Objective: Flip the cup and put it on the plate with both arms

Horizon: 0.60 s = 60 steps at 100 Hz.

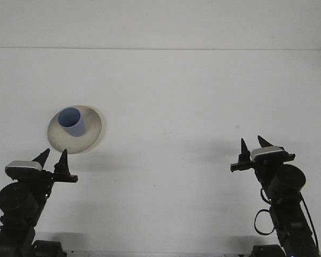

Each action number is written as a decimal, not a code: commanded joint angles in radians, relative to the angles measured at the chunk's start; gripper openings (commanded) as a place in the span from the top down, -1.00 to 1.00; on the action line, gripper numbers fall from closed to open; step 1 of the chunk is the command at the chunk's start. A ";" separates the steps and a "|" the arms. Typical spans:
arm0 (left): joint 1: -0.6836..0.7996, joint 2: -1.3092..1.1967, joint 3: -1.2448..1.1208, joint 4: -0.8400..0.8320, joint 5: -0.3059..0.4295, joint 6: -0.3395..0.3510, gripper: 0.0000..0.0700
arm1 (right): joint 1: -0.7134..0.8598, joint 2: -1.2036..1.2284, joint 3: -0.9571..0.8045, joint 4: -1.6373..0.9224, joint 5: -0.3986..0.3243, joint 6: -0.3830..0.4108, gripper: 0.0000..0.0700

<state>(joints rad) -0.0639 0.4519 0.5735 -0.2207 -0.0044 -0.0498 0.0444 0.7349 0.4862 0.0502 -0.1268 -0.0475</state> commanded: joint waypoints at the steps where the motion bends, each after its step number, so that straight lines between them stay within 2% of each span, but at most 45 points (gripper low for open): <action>1: -0.002 0.003 -0.003 0.034 0.002 0.005 0.02 | 0.000 0.005 0.007 0.010 0.003 0.014 -0.02; 44: -0.002 0.005 -0.004 0.040 0.002 0.008 0.06 | 0.000 0.005 0.007 0.010 0.003 0.014 -0.02; 51: -0.002 0.005 -0.004 0.035 0.002 0.008 0.26 | 0.000 0.005 0.007 0.010 0.003 0.014 0.01; 60: -0.002 0.005 -0.004 0.035 0.002 0.008 0.66 | 0.000 0.005 0.007 0.010 0.003 0.014 0.32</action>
<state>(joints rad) -0.0639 0.4553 0.5564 -0.1936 -0.0040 -0.0498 0.0444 0.7349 0.4862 0.0502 -0.1272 -0.0471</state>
